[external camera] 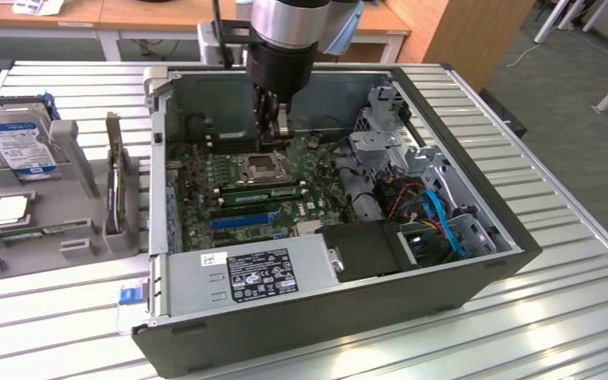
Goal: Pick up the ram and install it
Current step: 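Press down the ram until it locks into place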
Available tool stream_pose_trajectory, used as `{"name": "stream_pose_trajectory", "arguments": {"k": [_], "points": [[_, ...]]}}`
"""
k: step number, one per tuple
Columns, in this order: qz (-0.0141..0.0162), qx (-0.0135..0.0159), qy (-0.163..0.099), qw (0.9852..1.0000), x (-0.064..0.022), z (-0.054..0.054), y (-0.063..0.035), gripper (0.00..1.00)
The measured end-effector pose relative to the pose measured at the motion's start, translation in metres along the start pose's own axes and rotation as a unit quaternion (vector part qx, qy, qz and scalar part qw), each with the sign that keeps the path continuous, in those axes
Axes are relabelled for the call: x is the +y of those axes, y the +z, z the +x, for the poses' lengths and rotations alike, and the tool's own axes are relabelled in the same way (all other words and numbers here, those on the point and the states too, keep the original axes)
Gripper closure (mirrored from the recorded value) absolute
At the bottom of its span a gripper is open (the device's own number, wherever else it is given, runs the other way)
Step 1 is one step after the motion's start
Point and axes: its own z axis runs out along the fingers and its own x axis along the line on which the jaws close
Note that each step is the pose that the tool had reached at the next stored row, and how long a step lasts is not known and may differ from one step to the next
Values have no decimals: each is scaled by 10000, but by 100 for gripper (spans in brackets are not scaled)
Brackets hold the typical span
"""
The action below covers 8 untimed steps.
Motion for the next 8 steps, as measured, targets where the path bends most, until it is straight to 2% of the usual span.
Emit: {"name": "stream_pose_trajectory", "arguments": {"k": [5,6,7,8], "points": [[-1,1,0,10000,-122,2,-6,90],[-1,0,0,10000,-202,2,-9,90],[-1,0,0,10000,-205,2,-10,90],[0,0,1,10000,-203,-1,-60,90]]}}
